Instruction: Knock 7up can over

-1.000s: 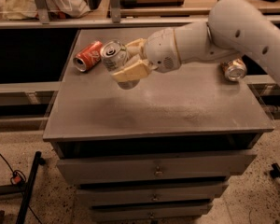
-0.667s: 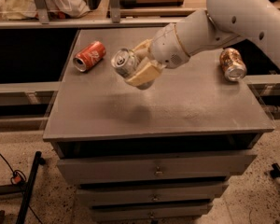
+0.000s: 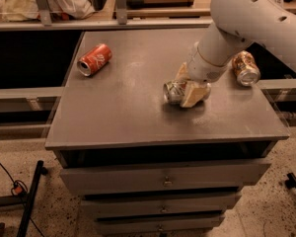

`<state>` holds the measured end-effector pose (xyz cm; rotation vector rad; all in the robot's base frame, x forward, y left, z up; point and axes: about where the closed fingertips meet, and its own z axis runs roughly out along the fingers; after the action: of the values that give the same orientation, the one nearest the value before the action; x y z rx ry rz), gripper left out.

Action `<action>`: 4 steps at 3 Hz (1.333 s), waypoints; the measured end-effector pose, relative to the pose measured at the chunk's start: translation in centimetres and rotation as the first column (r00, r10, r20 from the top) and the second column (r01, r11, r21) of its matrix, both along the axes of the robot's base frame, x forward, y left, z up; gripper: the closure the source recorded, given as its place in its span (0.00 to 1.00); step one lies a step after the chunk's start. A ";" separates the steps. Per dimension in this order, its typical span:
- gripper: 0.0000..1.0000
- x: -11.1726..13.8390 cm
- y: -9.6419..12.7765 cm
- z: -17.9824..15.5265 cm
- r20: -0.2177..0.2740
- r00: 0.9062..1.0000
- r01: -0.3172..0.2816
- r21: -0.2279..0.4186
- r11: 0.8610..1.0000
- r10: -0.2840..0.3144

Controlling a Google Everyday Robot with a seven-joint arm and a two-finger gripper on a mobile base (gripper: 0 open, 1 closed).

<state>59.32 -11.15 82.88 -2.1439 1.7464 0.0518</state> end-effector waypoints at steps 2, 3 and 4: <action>0.58 1.0 -2.2 -0.6 -0.021 1.000 -0.014 -0.089 0.996 0.012; 0.35 1.0 -2.1 -0.7 -0.023 1.000 -0.015 -0.089 0.996 0.013; 0.12 1.0 -2.1 -0.7 -0.024 1.000 -0.016 -0.089 0.996 0.014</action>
Offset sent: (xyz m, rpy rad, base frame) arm 0.0105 -0.0222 -0.0118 -0.0888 0.0201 0.0128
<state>60.35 -13.25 82.14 -2.2284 1.7770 0.0030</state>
